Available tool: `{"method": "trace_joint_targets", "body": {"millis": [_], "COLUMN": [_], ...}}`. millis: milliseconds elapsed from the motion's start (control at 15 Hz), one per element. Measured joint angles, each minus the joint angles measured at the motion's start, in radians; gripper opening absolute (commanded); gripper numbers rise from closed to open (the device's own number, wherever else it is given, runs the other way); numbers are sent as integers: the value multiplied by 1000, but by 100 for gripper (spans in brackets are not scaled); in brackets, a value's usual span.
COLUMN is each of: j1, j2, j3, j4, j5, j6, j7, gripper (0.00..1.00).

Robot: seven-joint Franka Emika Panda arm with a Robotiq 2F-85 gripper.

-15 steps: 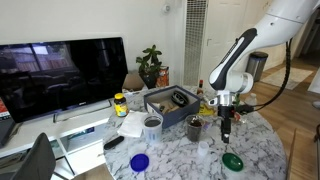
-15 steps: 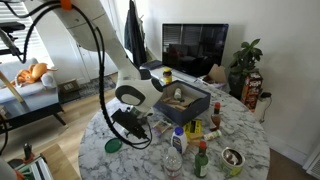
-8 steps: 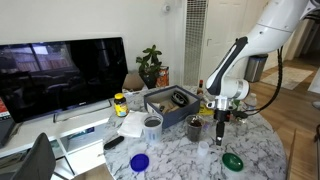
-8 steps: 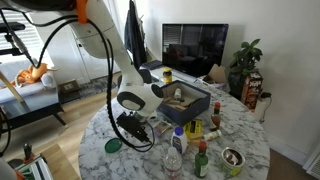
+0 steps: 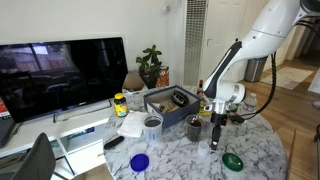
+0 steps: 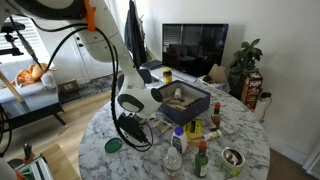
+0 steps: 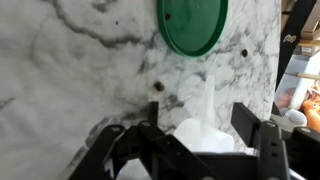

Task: Use the measuring cup to place contents from the clear cup on the right and into the clear cup on the left

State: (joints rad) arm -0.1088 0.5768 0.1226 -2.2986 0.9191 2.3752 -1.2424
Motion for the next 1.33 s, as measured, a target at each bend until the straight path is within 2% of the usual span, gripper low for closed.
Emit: {"method": "trace_joint_targets", "body": {"millis": [133,200,267,333,400,467,600,667,933,1067,1133,1200,1333], "j1": [0,-1,-2,-2,-3,-4,-4,-4,-4,-4,-4,-4,-4], "j2": [8,11,12,13,13,13,14,14,16,14,12,10,7], "j3": [0,0,-1,-1,-2,-2,-3,-3,-3,-3,-3,-3,-3], "j4": [6,8,9,10,10,10,11,11,11,11,11,11,11], "j5": [1,2,2,2,2,2,2,2,2,2,1,1,1], "j6": [0,0,0,0,0,0,0,0,0,0,0,0,0], "j7": [-2,-2,-2,-2,-2,-2,-2,-2,-2,-2,-2,-2,-2], "gripper": [59,60,52,51,45,34,24,14,3,12,33,33,47]}}
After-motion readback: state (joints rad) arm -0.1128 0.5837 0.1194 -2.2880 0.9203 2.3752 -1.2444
